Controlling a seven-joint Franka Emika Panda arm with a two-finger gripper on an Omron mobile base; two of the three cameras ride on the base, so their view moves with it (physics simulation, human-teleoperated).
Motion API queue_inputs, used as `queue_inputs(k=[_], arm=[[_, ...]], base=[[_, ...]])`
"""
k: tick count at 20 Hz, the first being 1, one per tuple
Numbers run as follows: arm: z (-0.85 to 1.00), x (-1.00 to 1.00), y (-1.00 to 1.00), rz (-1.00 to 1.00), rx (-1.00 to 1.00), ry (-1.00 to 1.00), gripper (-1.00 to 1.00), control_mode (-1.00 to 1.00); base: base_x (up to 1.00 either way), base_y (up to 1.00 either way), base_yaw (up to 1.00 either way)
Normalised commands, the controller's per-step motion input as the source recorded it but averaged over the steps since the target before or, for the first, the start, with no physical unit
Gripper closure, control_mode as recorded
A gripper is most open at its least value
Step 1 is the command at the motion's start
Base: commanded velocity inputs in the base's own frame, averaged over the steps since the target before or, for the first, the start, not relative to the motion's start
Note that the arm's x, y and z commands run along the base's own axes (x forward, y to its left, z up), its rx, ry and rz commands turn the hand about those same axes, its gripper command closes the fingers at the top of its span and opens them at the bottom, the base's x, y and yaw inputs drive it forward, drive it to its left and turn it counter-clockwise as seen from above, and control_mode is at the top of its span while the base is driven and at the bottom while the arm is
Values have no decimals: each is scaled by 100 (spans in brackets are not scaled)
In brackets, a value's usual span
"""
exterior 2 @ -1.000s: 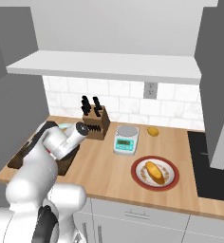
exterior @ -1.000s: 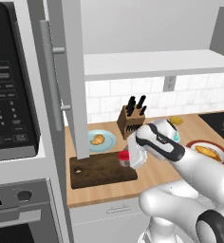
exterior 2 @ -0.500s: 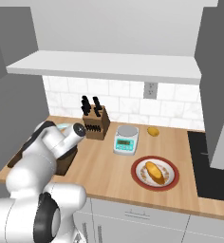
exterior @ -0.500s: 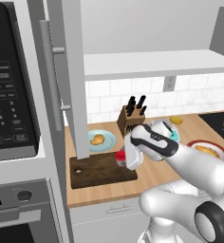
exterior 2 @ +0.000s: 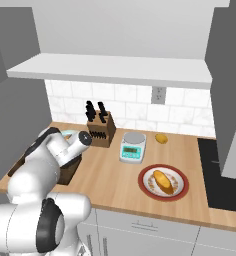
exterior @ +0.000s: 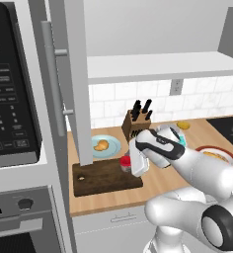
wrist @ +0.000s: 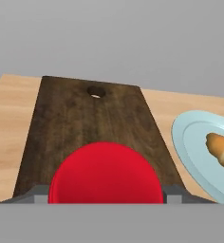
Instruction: From the different types of pastries on the counter, select a croissant and place it on the cutting board. Then retrieve a jar of jam from the cabinet and place it alongside the croissant on the cutting board.
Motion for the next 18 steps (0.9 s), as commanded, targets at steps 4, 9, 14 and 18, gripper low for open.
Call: queue_inputs(k=[4, 9, 14, 18], arm=[[0, 0, 0, 0, 0, 0, -100, -100], [0, 0, 0, 0, 0, 0, -100, -100], [0, 0, 9, 0, 0, 0, -100, -100], [34, -5, 37, -8, -3, 13, -100, -100]], base=[[0, 0, 0], [0, 0, 0], [0, 0, 0], [0, 0, 0]])
